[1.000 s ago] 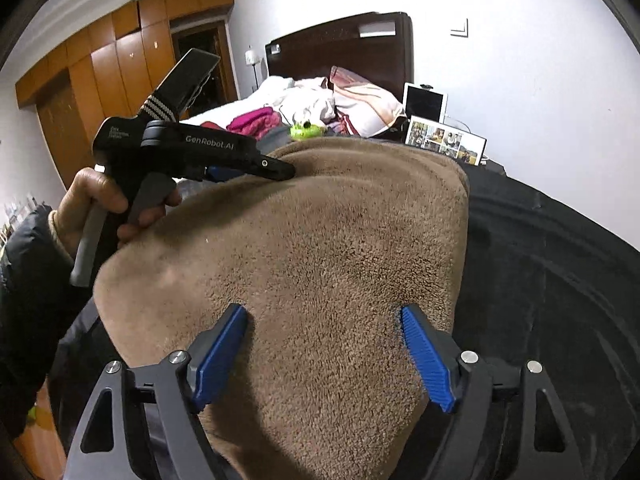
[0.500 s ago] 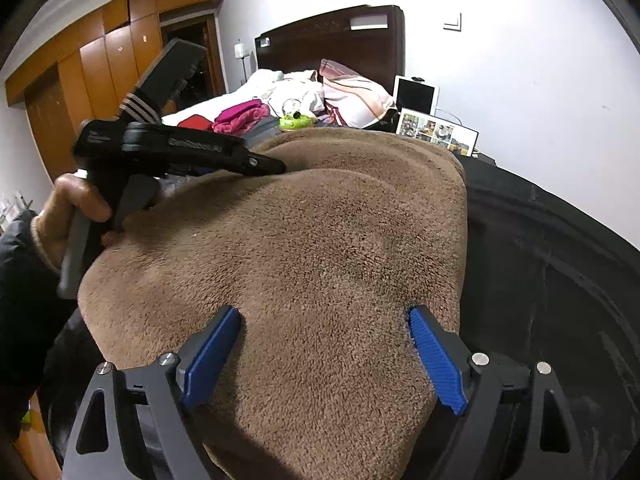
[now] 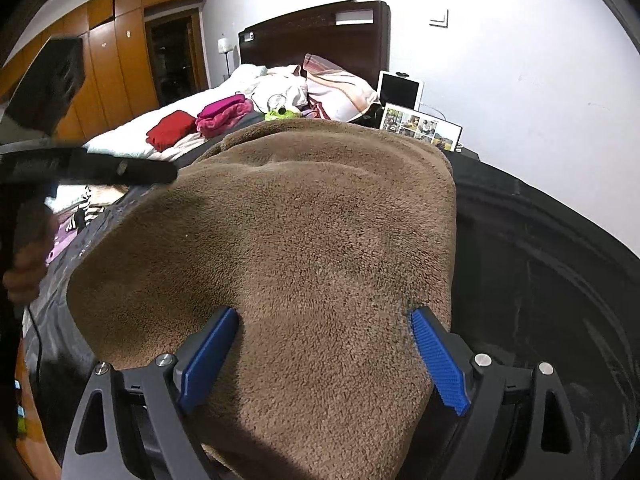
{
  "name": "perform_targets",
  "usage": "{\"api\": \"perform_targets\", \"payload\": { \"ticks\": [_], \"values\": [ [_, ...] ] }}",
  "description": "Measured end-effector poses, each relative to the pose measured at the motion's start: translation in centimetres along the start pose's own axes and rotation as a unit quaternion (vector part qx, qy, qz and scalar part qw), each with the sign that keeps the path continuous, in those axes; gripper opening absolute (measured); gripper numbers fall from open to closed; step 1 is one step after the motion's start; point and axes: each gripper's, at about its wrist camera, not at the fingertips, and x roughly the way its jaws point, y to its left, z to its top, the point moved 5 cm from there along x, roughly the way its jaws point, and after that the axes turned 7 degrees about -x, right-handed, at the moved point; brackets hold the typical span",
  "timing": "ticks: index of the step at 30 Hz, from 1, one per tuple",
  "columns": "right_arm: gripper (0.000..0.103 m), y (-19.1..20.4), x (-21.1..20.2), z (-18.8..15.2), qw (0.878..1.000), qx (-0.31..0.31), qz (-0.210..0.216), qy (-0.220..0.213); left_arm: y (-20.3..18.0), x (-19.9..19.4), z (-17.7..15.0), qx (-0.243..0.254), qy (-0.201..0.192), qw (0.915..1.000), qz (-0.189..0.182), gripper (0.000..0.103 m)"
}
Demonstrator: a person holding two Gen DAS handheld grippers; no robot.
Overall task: Fold clothes
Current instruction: 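Open both grippers and press the folded bundle flat, then grasp the folded sweatshirt bundle from both sides with both grippers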
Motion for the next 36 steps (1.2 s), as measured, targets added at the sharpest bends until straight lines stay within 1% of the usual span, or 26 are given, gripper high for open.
{"api": "perform_targets", "payload": {
  "ticks": [5, 8, 11, 14, 17, 19, 21, 26, 28, 29, 30, 34, 36],
  "values": [
    [0.090, -0.1, -0.4, 0.1, 1.000, 0.006, -0.001, -0.001, 0.7, 1.4, -1.6, -0.001, 0.022, 0.9997, 0.005, 0.085],
    [0.090, -0.2, -1.0, 0.3, 1.000, 0.015, 0.004, -0.007, 1.3, 2.2, -1.9, -0.015, 0.031, 0.9994, -0.005, 0.086],
    [0.090, -1.3, -1.9, 0.5, 0.999, 0.042, 0.019, -0.022, 1.9, 2.6, -1.8, -0.028, 0.034, 0.9988, -0.020, 0.094],
    [0.090, -3.8, -2.3, 0.6, 0.995, 0.091, 0.031, -0.029, 2.5, 2.9, -1.8, -0.042, 0.036, 0.9979, -0.035, 0.096],
    [0.090, -6.4, -1.8, 0.4, 0.989, 0.138, 0.042, -0.020, 3.1, 3.3, -1.7, -0.056, 0.039, 0.9965, -0.049, 0.096],
    [0.091, -8.1, -1.2, 0.1, 0.983, 0.172, 0.055, -0.009, 3.4, 3.2, -1.3, -0.067, 0.036, 0.9952, -0.060, 0.096],
    [0.091, -9.1, -0.4, -0.1, 0.978, 0.194, 0.071, 0.002, 3.7, 3.1, -0.9, -0.079, 0.033, 0.9938, -0.071, 0.097],
    [0.091, -9.5, 2.0, -0.2, 0.969, 0.212, 0.124, 0.031, 4.3, 4.2, 0.2, -0.109, 0.044, 0.9875, -0.104, 0.098],
    [0.095, -9.8, 2.7, -0.2, 0.966, 0.218, 0.137, 0.035, 4.3, 4.7, 0.4, -0.116, 0.051, 0.9850, -0.117, 0.098],
    [0.100, -10.0, 3.0, -0.2, 0.964, 0.222, 0.140, 0.037, 4.3, 5.0, 0.6, -0.116, 0.055, 0.9839, -0.124, 0.099],
    [0.102, -10.2, 3.3, -0.2, 0.962, 0.227, 0.146, 0.039, 4.2, 5.3, 0.7, -0.117, 0.059, 0.9827, -0.130, 0.099],
    [0.102, -10.8, 4.6, -0.4, 0.949, 0.251, 0.185, 0.046, 4.0, 6.2, 1.0, -0.118, 0.072, 0.9797, -0.145, 0.100],
    [0.102, -10.9, 5.1, -0.4, 0.945, 0.256, 0.200, 0.047, 4.2, 6.7, 1.2, -0.124, 0.080, 0.9770, -0.154, 0.102]
  ]
}}
